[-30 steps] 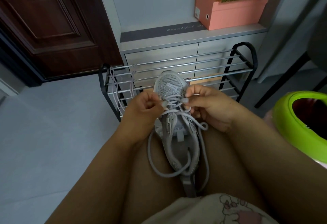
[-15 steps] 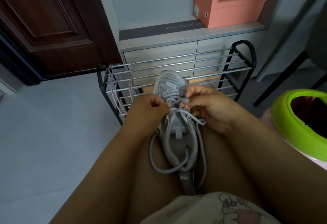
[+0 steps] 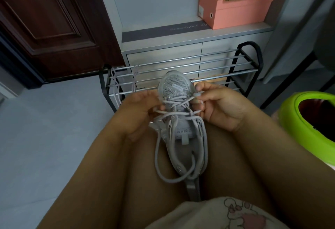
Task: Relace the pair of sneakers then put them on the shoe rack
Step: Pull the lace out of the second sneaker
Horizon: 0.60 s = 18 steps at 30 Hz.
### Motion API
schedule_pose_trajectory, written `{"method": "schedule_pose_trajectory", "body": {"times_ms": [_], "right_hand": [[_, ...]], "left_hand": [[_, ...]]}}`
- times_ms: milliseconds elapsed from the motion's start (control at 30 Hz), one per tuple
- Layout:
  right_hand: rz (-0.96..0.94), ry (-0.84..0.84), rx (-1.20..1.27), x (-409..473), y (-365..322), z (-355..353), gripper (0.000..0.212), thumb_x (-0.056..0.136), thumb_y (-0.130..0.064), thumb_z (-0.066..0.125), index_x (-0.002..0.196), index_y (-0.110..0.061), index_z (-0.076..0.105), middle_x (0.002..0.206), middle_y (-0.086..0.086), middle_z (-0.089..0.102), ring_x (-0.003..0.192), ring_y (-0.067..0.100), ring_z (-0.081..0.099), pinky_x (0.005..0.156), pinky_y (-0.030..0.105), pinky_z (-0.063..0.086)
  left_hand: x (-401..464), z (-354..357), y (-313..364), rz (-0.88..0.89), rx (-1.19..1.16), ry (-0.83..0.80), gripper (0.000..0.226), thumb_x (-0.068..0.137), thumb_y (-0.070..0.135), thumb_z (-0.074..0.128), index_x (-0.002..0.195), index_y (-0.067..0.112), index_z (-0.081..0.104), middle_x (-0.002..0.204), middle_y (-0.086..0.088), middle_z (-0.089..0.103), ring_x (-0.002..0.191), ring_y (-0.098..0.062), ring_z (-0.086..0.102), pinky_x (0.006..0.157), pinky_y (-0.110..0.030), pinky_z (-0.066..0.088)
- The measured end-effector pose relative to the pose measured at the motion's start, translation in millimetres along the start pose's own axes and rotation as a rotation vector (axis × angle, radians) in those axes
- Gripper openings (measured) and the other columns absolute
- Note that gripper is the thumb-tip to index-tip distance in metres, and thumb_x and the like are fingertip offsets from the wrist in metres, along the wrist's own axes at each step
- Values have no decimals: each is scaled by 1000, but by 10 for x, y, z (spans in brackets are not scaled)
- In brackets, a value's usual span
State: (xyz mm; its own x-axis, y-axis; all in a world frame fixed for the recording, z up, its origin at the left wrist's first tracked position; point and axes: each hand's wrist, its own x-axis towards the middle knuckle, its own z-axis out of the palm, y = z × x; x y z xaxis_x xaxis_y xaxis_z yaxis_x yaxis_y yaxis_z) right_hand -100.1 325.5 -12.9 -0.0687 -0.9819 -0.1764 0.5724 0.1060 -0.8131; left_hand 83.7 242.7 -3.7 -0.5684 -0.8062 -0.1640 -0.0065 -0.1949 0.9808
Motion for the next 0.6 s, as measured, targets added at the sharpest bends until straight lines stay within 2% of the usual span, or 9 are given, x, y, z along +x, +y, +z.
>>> {"method": "schedule_pose_trajectory", "body": {"times_ms": [67,100,133,200,267,367,433,533,600], "right_hand": [[-10,11,27,-15,-60,-62,18,66,1,57,70,-15,50,50,-1,43,43,9,36,60,27,48],[-15,27,50,-29,-94,-117,19,64,1,59,69,-15,49,48,-2,41,40,8,34,64,28,50],[-22,35,94,-51,-129,-177,23,62,1,64,69,-15,48,47,-4,40,37,6,32,65,27,52],[-52,41,231,-104,-200,-289,34,52,-1,74,67,-17,48,48,-5,38,32,3,28,54,22,50],[-127,90,252,-144,-259,-375,36,47,-1,76,65,-18,50,47,-6,38,31,2,27,41,17,38],[-282,182,-72,-169,-271,-375,26,67,8,61,70,-15,50,51,-4,41,36,3,28,37,15,26],[-360,172,-417,-172,-222,-275,25,80,12,54,74,-11,56,56,-3,47,40,5,32,39,17,26],[-385,116,-1130,-169,-115,-109,2,81,-7,69,80,-7,67,67,-6,57,57,-3,50,62,9,37],[-355,82,-1424,-151,-31,-65,16,82,-23,70,82,-7,69,76,-2,56,71,-5,49,71,-1,30]], "left_hand": [[8,-126,5,-1,-225,-27,20,89,-2,50,74,9,54,49,0,42,54,-15,50,85,-44,50],[7,-207,0,-3,-317,-50,21,87,0,51,70,11,55,47,3,40,49,-11,45,81,-41,54],[2,-289,-6,-4,-390,-76,24,86,3,51,65,15,55,47,5,38,43,-7,39,68,-33,56],[-19,-421,-28,2,-439,-69,32,88,6,49,60,20,52,47,8,35,37,-2,30,41,-17,41],[-62,-468,-42,30,-327,17,29,92,6,46,67,19,53,52,5,37,37,-3,28,34,-14,28],[-139,-353,-30,127,273,113,12,92,14,56,82,18,62,60,0,48,43,-8,39,39,-17,36],[-142,-240,-26,264,663,69,13,90,26,60,79,26,67,64,11,60,51,0,49,50,-10,41],[-103,-130,-21,366,928,-71,33,91,35,56,58,37,58,58,23,58,53,4,51,50,-10,35],[-47,-98,-82,395,982,-95,41,92,33,56,52,36,51,52,22,52,51,5,47,50,-11,30]]}}
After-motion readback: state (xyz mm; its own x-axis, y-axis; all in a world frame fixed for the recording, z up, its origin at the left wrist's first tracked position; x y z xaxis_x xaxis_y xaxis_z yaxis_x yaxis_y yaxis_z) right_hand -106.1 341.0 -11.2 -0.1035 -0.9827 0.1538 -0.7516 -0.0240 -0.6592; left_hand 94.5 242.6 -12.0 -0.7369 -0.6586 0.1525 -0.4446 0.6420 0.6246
